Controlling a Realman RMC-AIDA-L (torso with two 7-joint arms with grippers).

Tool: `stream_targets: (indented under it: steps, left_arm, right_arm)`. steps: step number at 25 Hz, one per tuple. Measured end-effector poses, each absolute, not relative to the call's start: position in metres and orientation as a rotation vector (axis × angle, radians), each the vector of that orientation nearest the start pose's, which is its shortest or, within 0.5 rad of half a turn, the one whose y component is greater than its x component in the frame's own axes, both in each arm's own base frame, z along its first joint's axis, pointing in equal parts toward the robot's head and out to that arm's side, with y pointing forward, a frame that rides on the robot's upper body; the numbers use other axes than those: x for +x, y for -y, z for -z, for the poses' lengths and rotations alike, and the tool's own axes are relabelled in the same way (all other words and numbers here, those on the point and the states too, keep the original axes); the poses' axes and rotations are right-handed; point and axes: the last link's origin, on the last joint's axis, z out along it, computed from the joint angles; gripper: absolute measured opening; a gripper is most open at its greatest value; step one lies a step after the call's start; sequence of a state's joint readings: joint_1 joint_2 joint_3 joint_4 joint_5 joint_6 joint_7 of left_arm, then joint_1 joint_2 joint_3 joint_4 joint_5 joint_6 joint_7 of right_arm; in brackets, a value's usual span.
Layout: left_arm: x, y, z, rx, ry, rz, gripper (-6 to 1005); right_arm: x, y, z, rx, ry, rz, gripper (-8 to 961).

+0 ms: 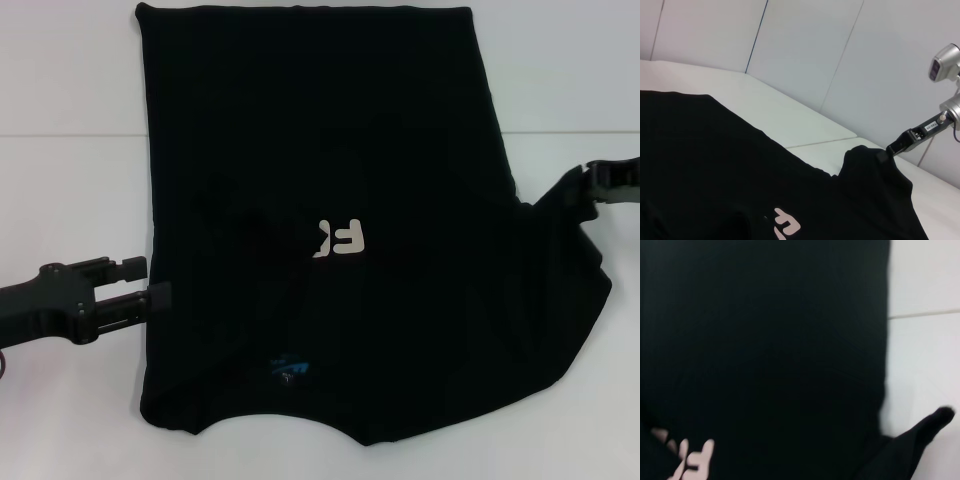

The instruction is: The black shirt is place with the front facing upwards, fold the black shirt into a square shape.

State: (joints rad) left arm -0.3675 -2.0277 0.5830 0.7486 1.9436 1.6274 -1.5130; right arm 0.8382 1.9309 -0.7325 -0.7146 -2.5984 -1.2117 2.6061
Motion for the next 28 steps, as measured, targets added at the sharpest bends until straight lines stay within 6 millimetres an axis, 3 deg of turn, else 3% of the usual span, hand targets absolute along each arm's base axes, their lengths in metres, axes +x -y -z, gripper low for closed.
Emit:
stream_targets:
  steps: [8, 17, 19, 23, 28]
  left_arm:
    - [-0.311, -0.299, -0.054, -2.499, 0.867, 0.761, 635]
    - [-0.312, -0.299, -0.053, -2.496, 0.874, 0.764, 636]
    - [-0.312, -0.299, -0.051, -2.494, 0.887, 0.769, 636]
    - [-0.312, -0.302, -0.048, -2.490, 0.906, 0.779, 637]
    - [-0.313, -0.304, -0.048, -2.460, 0.939, 0.795, 638]
  right_arm:
    - [0.228, -0.447, -0.044, -2.160, -1.489, -0.014, 39]
    - [0.209, -0.450, -0.024, -2.225, -1.496, -0.005, 126]
    - [0.203, -0.450, -0.021, -2.242, -1.512, -0.065, 145]
    - [0.197, -0.450, -0.023, -2.265, -1.561, -0.245, 285]
    - [0.216, -0.445, -0.038, -2.228, -1.619, -0.499, 421]
